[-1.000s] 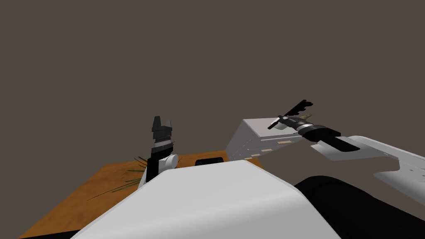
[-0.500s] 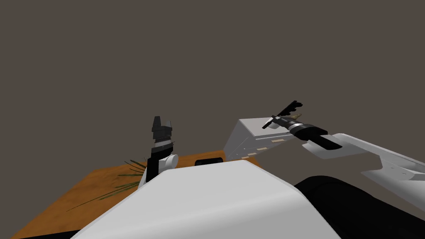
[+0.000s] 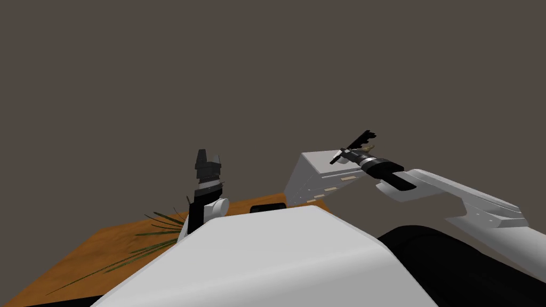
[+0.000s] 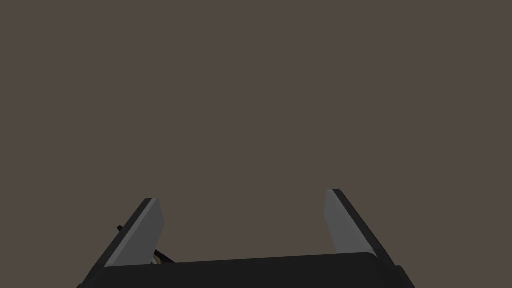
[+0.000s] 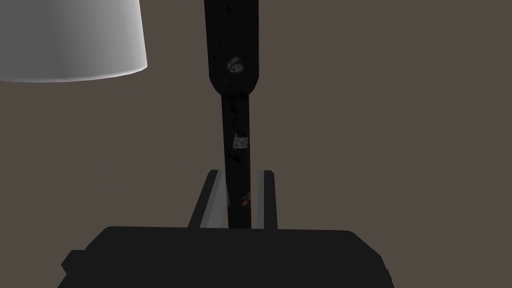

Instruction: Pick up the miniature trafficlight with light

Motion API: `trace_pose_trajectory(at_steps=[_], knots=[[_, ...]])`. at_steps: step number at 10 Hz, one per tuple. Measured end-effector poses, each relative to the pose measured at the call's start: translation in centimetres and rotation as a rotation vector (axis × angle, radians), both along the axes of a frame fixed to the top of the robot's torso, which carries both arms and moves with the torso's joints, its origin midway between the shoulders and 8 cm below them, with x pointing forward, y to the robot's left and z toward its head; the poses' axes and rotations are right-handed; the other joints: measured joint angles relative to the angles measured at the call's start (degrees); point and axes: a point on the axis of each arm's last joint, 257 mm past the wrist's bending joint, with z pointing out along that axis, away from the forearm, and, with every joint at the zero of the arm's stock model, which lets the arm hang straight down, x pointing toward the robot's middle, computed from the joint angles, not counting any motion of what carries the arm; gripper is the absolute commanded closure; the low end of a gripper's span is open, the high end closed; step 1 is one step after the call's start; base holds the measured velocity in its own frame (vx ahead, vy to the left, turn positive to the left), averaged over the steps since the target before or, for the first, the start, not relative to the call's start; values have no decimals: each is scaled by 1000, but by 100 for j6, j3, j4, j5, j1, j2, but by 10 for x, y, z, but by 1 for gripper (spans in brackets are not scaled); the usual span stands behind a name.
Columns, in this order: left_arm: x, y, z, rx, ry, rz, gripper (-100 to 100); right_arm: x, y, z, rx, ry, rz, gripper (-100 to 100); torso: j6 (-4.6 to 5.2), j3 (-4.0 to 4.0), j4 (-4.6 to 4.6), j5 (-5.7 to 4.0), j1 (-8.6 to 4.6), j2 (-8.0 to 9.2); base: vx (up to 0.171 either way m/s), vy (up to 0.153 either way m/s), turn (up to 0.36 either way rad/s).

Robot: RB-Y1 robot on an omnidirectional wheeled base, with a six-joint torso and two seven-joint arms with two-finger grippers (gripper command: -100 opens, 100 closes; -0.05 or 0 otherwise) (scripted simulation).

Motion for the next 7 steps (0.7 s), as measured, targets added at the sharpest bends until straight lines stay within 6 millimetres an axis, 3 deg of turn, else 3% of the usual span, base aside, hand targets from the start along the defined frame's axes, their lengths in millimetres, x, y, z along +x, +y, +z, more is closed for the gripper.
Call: trace_pose_trajectory(at_steps=[7], knots=[[0,0,0,0,0,0,0,8,66,16,-8,-51,38,100,-6,-3,-4,-2,3,-3,5,-59,-59]])
